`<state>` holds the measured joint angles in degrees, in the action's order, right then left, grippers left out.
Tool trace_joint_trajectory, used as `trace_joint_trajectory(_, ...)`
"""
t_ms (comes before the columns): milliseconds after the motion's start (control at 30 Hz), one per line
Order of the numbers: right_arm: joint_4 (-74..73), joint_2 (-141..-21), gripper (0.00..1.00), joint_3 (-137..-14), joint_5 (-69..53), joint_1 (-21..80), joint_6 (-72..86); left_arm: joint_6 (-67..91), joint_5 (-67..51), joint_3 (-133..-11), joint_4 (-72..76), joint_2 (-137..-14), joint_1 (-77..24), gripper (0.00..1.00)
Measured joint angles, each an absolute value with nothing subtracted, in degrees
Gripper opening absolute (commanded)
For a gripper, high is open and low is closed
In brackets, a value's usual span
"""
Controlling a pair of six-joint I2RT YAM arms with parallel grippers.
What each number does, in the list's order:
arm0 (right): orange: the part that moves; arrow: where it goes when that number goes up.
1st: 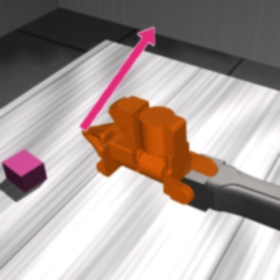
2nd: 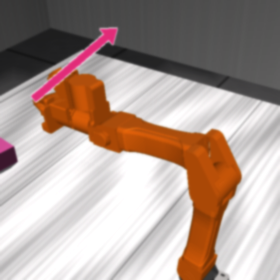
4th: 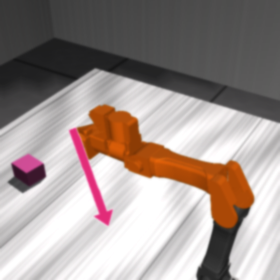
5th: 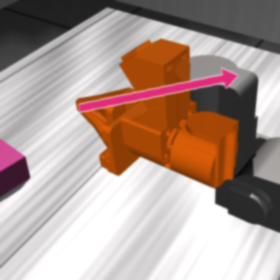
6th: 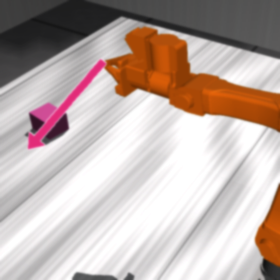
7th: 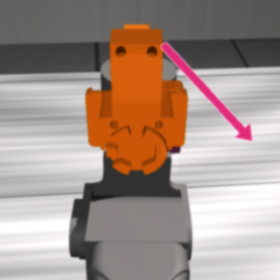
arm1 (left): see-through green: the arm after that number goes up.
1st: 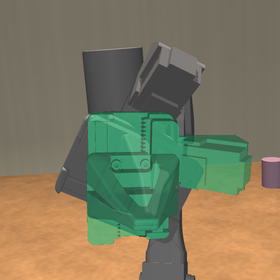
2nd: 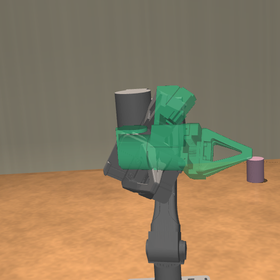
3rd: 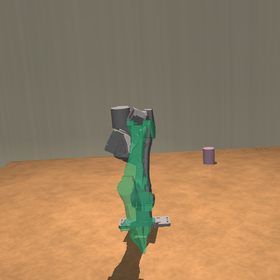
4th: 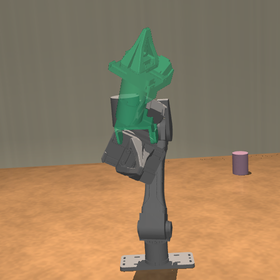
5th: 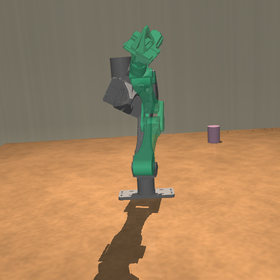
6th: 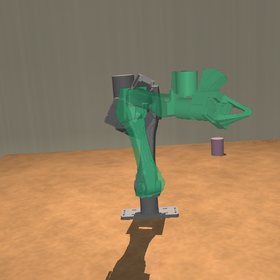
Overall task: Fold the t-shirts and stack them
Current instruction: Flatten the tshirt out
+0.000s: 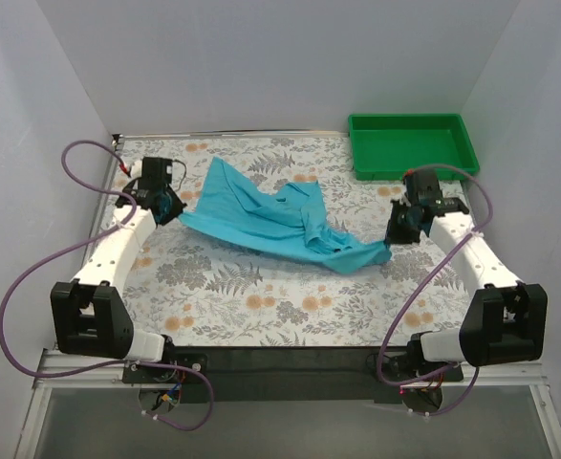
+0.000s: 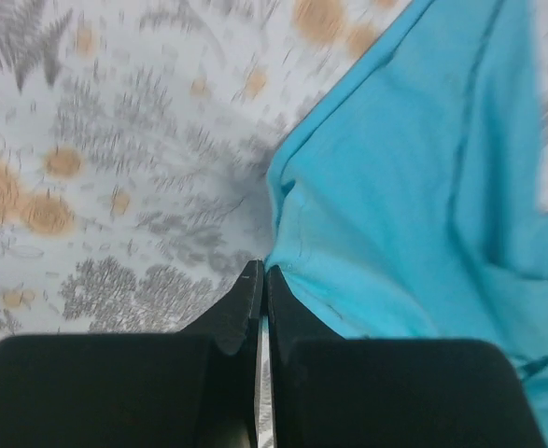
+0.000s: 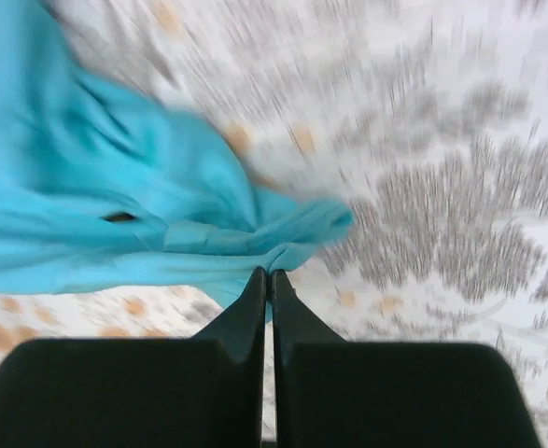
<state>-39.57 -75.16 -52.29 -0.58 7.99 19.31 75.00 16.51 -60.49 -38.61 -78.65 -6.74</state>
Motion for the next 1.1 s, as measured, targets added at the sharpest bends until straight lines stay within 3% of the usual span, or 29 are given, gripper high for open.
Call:
trace_joint_trajectory(267, -38.8, -82.6, 0.01, -89.3, -1.5, 8.1, 17.5, 75.9, 17.5, -90.4, -39.8, -84.9, -3.2, 0.0)
trace_joint_trajectory(400, -38.3, -82.2, 0.01, -102.0, -1.0, 8.1, 15.7, 75.7, 18.5, -103.4, -39.6, -85.0, -2.7, 0.0)
trace_joint_trajectory(733, -35.4, -61.4, 0.01, -99.4, 4.1, 8.3, 9.6, 70.6, 21.1, -106.7, -38.2, -69.5, -3.4, 0.0)
trace_joint_trajectory(900, -33.0, -51.5, 0.01, -99.7, 6.1, 8.4, 5.7, 67.4, 24.4, -109.7, -37.9, -62.4, -8.3, 0.0)
trace_joint_trajectory(1100, -31.4, -47.5, 0.01, -104.0, 5.7, 8.4, 1.7, 62.7, 28.1, -111.2, -35.7, -55.5, -14.7, 0.0)
